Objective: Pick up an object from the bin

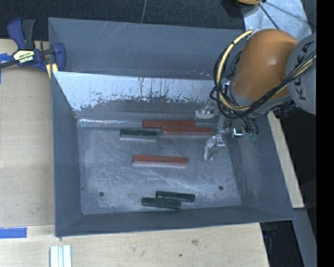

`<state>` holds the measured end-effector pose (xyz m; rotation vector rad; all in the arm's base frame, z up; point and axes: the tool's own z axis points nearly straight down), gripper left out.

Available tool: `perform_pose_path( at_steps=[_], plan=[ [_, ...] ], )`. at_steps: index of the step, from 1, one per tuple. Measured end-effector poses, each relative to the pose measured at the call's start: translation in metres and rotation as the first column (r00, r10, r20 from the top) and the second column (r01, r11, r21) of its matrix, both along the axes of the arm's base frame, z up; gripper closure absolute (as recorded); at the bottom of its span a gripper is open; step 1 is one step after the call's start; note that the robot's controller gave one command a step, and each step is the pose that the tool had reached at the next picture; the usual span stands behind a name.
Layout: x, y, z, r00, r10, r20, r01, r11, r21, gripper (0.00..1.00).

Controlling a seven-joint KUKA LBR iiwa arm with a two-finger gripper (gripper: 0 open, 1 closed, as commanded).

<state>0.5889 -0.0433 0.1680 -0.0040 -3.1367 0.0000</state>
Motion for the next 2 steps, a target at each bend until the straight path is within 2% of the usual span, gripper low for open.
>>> perform_pose_path(
  at_steps=[1, 2],
  plan=[
    [0.002, 0.000, 0.005, 1.000, 0.001, 0.008, -0.001, 1.000, -0.001, 0.00],
    [-0.008, 0.017, -0.090, 1.000, 0.004, 0.030, -0.004, 1.000, -0.002, 1.00]
  ],
)
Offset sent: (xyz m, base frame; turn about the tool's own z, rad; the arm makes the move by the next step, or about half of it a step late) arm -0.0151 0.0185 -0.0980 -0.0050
